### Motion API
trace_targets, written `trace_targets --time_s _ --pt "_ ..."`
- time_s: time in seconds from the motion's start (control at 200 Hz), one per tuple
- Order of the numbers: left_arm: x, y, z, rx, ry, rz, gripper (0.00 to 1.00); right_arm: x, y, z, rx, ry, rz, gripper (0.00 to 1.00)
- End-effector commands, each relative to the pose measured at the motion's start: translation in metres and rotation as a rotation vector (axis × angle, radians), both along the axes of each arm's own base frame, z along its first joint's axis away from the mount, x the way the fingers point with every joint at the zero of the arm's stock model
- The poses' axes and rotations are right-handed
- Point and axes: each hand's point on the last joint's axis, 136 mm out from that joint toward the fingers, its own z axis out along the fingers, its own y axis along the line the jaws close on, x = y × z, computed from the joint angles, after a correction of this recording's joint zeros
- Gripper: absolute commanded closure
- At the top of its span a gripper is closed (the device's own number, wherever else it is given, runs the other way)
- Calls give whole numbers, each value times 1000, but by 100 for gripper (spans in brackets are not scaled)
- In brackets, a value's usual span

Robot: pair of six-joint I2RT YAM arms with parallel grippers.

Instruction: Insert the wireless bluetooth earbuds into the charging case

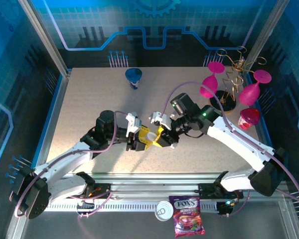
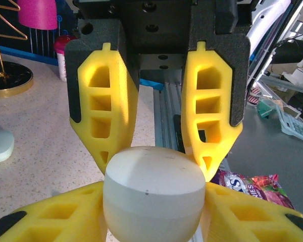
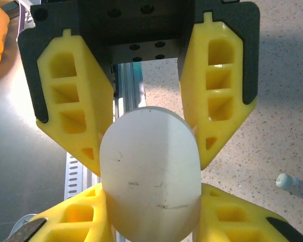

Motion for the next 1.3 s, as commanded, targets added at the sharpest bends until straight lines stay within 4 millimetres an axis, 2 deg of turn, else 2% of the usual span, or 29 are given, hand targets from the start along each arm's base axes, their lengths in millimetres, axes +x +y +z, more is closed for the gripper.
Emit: trace_targets --time_s 0.0,0.275,0.605,0.705,0.805,0.845,1.101,1.291 --pt "-18 -2 13 -16 -44 -94 51 -4 3 7 3 0 30 77" --pt "-27 -1 10 -1 -95 -126 48 -9 4 7 3 40 47 78" --pt "-24 -3 8 5 -88 -114 64 -6 6 5 2 42 43 77" --pt "-22 -2 6 9 -92 -105 69 -3 4 5 -1 13 26 71" --pt "-23 -2 5 6 -94 -107 71 6 2 5 -2 -42 -17 56" --pt "-24 -2 7 2 -97 -112 71 10 0 5 2 -63 -40 53" --pt "-30 0 12 -17 -119 -125 73 34 -12 11 44 -96 -175 51" --pt "-29 0 8 -20 -131 -121 73 43 -18 18 76 -104 -225 47"
